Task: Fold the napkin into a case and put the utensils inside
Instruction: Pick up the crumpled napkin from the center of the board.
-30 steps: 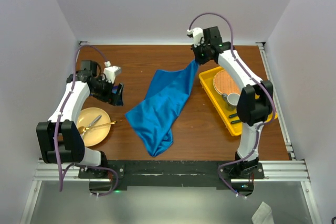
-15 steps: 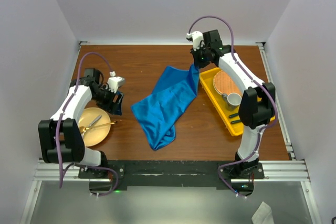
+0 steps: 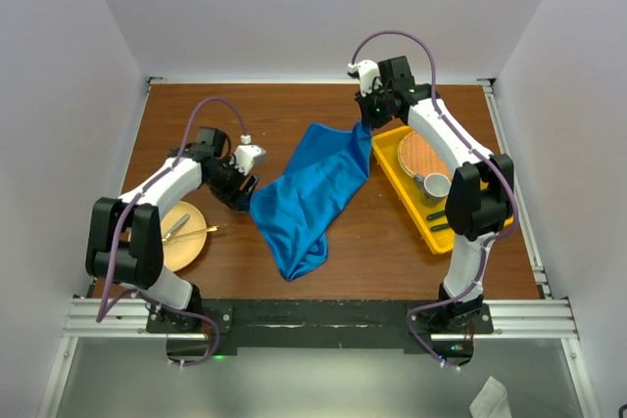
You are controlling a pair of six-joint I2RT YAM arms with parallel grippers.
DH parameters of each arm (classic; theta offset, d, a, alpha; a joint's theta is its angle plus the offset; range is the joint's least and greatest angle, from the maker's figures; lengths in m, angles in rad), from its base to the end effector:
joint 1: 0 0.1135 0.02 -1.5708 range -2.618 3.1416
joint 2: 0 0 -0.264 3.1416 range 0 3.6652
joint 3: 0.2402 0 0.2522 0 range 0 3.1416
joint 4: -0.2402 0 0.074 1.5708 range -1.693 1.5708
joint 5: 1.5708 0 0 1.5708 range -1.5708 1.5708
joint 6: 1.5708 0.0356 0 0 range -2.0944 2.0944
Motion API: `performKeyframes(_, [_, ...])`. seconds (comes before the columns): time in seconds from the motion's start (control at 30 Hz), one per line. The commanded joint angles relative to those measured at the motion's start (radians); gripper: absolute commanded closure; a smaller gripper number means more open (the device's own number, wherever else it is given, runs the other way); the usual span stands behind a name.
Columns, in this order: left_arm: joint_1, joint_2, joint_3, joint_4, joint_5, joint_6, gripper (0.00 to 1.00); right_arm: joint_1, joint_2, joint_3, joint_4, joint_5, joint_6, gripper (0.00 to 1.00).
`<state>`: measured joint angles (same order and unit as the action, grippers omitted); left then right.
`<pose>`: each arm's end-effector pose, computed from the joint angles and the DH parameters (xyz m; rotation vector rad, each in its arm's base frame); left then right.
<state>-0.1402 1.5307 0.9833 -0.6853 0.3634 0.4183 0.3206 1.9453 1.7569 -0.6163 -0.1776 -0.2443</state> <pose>0.2808 -0.0524 0.1998 0.8338 2.5977 -0.4317 0.4194 0.1459 0.2937 -0.7427 2.2539 0.2474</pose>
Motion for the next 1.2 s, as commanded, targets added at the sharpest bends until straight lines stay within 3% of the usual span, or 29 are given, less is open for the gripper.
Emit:
performKeyframes(0.0, [-0.044, 0.057, 0.005, 0.147, -0.08, -0.055, 0.35, 0.003, -0.051, 0.019, -0.008, -0.025, -0.007, 1.0])
performKeyframes(0.4, [-0.097, 0.203, 0.049, 0.248, -0.179, -0.039, 0.48, 0.003, -0.057, 0.021, -0.01, -0.039, -0.001, 1.0])
performKeyframes(0.83, [-0.16, 0.226, 0.005, 0.28, -0.264, -0.039, 0.58, 0.003, -0.057, 0.029, -0.003, -0.028, -0.001, 1.0])
performKeyframes(1.03, [-0.22, 0.232, -0.048, 0.293, -0.3, -0.036, 0.8, 0.003, -0.065, 0.027, -0.007, -0.031, -0.001, 1.0])
performKeyframes(1.1, [-0.219, 0.232, -0.037, 0.282, -0.294, -0.038, 0.98, 0.002, -0.069, 0.029, -0.007, -0.036, 0.0, 1.0])
performKeyframes(1.17, [-0.204, 0.224, -0.012, 0.256, -0.291, -0.039, 1.0, 0.003, -0.072, 0.029, -0.007, -0.037, 0.0, 1.0])
